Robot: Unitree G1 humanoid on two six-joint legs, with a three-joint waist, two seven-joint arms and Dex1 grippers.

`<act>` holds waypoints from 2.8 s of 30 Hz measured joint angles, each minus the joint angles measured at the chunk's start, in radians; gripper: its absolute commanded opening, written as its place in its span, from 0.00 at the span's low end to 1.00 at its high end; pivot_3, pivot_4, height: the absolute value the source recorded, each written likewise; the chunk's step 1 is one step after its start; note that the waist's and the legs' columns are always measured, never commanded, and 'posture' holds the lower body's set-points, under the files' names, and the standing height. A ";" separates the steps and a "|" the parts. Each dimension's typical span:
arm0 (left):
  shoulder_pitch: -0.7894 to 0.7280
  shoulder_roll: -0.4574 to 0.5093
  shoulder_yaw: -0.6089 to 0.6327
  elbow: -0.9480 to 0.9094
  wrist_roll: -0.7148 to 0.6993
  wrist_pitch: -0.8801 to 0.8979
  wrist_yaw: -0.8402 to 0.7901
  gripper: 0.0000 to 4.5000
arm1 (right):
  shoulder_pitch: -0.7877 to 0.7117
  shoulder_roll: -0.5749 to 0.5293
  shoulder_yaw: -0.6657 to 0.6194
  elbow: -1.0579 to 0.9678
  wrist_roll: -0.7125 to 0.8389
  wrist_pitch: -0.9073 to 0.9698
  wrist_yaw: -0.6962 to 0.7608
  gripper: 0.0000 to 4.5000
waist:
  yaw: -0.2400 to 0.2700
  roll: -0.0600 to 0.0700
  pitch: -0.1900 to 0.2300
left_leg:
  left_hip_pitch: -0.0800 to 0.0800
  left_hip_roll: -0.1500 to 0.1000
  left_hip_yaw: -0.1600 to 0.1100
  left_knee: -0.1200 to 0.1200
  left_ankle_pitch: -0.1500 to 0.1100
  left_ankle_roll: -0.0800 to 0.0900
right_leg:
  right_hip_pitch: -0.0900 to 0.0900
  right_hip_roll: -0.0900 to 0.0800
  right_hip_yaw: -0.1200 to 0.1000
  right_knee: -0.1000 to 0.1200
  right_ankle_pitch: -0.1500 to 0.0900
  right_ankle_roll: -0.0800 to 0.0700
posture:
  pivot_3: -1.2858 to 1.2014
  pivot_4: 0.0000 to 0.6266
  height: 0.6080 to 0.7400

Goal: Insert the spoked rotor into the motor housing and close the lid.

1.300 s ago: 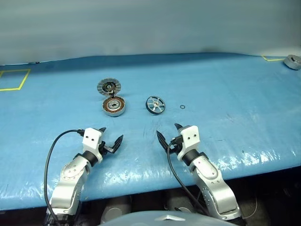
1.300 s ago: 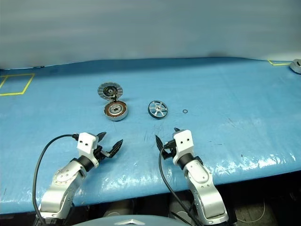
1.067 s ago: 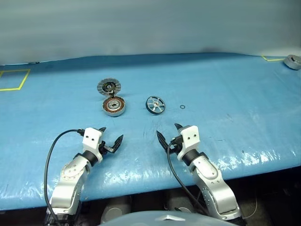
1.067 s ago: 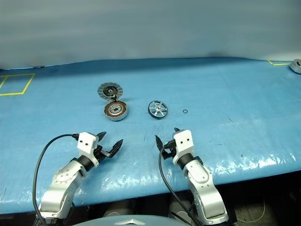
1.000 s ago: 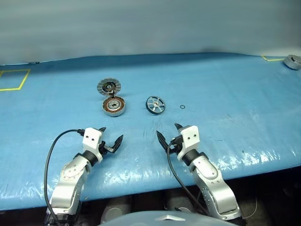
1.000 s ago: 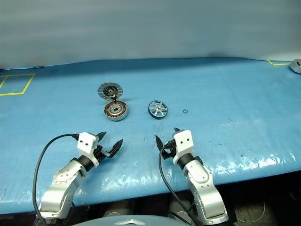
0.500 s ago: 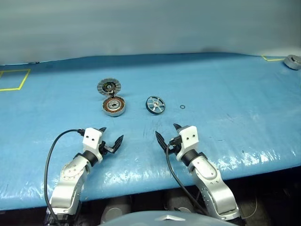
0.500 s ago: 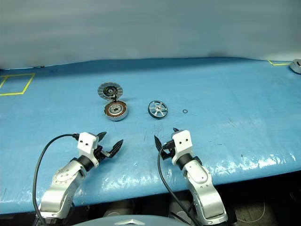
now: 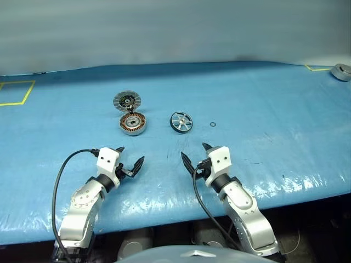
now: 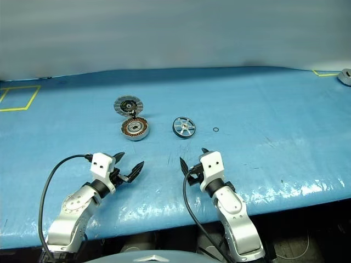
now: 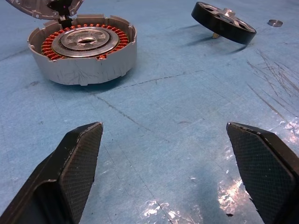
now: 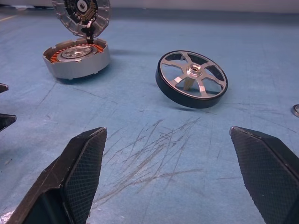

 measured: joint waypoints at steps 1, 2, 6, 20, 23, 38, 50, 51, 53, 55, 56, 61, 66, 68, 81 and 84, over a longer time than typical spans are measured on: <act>-0.001 0.001 0.000 0.000 0.000 0.000 -0.001 1.00 | 0.000 0.000 0.000 0.000 -0.001 -0.002 0.000 0.99 | 0.000 0.000 0.000 | 0.000 0.000 0.000 0.000 0.000 0.000 | 0.000 0.000 0.000 0.000 0.000 0.000 | 0.52 0.24 1.00; -0.004 0.004 0.002 0.000 0.000 0.001 -0.002 1.00 | 0.000 0.000 0.001 0.000 -0.005 -0.006 0.000 0.99 | 0.000 0.000 0.000 | 0.000 0.000 0.000 0.000 0.000 0.000 | 0.000 0.000 0.000 0.000 0.000 0.000 | 0.52 0.24 1.00; -0.042 0.103 0.001 -0.004 0.011 0.042 -0.042 1.00 | 0.000 -0.001 0.001 0.003 -0.013 -0.007 -0.001 0.99 | -0.001 0.000 0.000 | 0.000 0.000 -0.001 0.000 0.000 -0.001 | 0.000 0.001 -0.001 0.001 0.000 0.000 | 0.52 0.24 1.00; -0.616 0.601 -0.249 0.092 0.150 0.217 -0.557 1.00 | -0.038 0.005 0.008 0.050 -0.029 -0.010 0.002 0.99 | -0.008 0.001 0.004 | 0.000 -0.002 -0.001 -0.002 0.001 -0.001 | 0.000 0.002 -0.002 0.001 0.000 0.000 | 0.52 0.24 1.00; -0.816 0.605 -0.399 0.237 0.244 0.184 -0.720 1.00 | -0.045 0.006 0.011 0.062 -0.030 -0.011 0.002 0.99 | -0.013 0.000 0.006 | 0.000 -0.004 0.000 -0.002 0.001 -0.001 | -0.001 0.004 -0.001 0.001 0.000 0.000 | 0.52 0.24 1.00; -1.248 0.339 -0.669 0.842 0.541 0.048 -0.978 1.00 | -0.044 0.007 0.011 0.074 -0.035 -0.019 0.000 0.99 | -0.029 -0.004 0.010 | -0.002 -0.003 0.000 0.000 0.000 -0.001 | -0.002 0.006 0.000 0.002 0.000 0.000 | 0.52 0.24 1.00; -1.337 0.247 -0.708 1.031 0.677 0.014 -1.010 1.00 | -0.055 -0.005 0.020 0.074 -0.037 -0.018 0.015 0.99 | -0.028 -0.005 0.010 | -0.002 -0.003 0.000 0.002 0.000 0.000 | -0.002 0.006 0.000 0.003 0.000 0.000 | 0.52 0.24 1.00; -1.344 0.239 -0.708 1.040 0.683 0.008 -1.009 1.00 | -0.055 -0.005 0.022 0.074 -0.037 -0.017 0.016 0.99 | -0.027 -0.005 0.010 | -0.002 -0.004 0.000 0.002 0.000 0.000 | -0.002 0.006 0.000 0.004 0.000 0.000 | 0.52 0.24 1.00; -1.354 0.226 -0.708 1.059 0.690 0.001 -1.007 1.00 | -0.055 -0.006 0.024 0.074 -0.039 -0.017 0.018 0.99 | -0.027 -0.005 0.010 | -0.002 -0.004 0.000 0.002 0.000 0.000 | -0.002 0.006 0.000 0.004 0.000 0.000 | 0.52 0.24 1.00; -1.363 0.217 -0.708 1.076 0.698 -0.005 -1.004 1.00 | -0.055 -0.007 0.025 0.074 -0.040 -0.017 0.018 0.99 | -0.028 -0.005 0.010 | -0.002 -0.004 0.000 0.003 0.000 0.000 | -0.002 0.006 0.000 0.004 0.000 0.000 | 0.52 0.24 1.00; -1.365 0.213 -0.708 1.081 0.702 -0.014 -1.002 1.00 | -0.055 -0.006 0.026 0.074 -0.040 -0.017 0.018 0.99 | -0.028 -0.005 0.010 | -0.002 -0.003 0.000 0.003 0.000 0.000 | -0.002 0.006 0.000 0.004 0.000 0.000 | 0.52 0.24 1.00; -1.366 0.212 -0.708 1.111 0.717 -0.029 -0.995 1.00 | -0.048 -0.006 0.029 0.074 -0.043 -0.017 0.014 0.99 | -0.029 -0.005 0.010 | -0.002 -0.004 0.000 0.004 0.000 0.000 | -0.002 0.006 0.000 0.006 0.000 0.000 | 0.52 0.24 1.00; -1.366 0.213 -0.707 1.133 0.736 -0.040 -0.987 1.00 | -0.045 -0.005 0.031 0.074 -0.044 -0.015 0.012 0.99 | -0.029 -0.005 0.010 | -0.002 -0.004 0.000 0.005 0.000 0.000 | -0.002 0.006 0.000 0.007 0.000 0.000 | 0.52 0.24 1.00; -1.366 0.214 -0.707 1.137 0.737 -0.040 -0.987 1.00 | -0.045 -0.003 0.031 0.074 -0.044 -0.015 0.010 0.99 | -0.028 -0.005 0.010 | -0.002 -0.004 0.000 0.006 0.000 0.000 | -0.002 0.006 0.000 0.008 0.000 0.000 | 0.52 0.24 1.00; -1.353 0.182 -0.696 1.201 0.744 -0.037 -0.909 1.00 | -0.046 0.008 0.040 0.076 -0.052 -0.015 -0.003 0.99 | -0.029 -0.005 0.010 | -0.002 -0.004 0.000 0.013 0.000 0.000 | -0.002 0.005 0.001 0.017 -0.001 0.001 | 0.52 0.24 1.00; -1.351 0.160 -0.696 1.227 0.748 -0.037 -0.886 1.00 | -0.046 0.012 0.040 0.077 -0.052 -0.015 -0.008 0.99 | -0.029 -0.005 0.010 | -0.002 -0.004 0.000 0.014 0.000 0.000 | -0.002 0.005 0.001 0.017 -0.001 0.001 | 0.52 0.24 1.00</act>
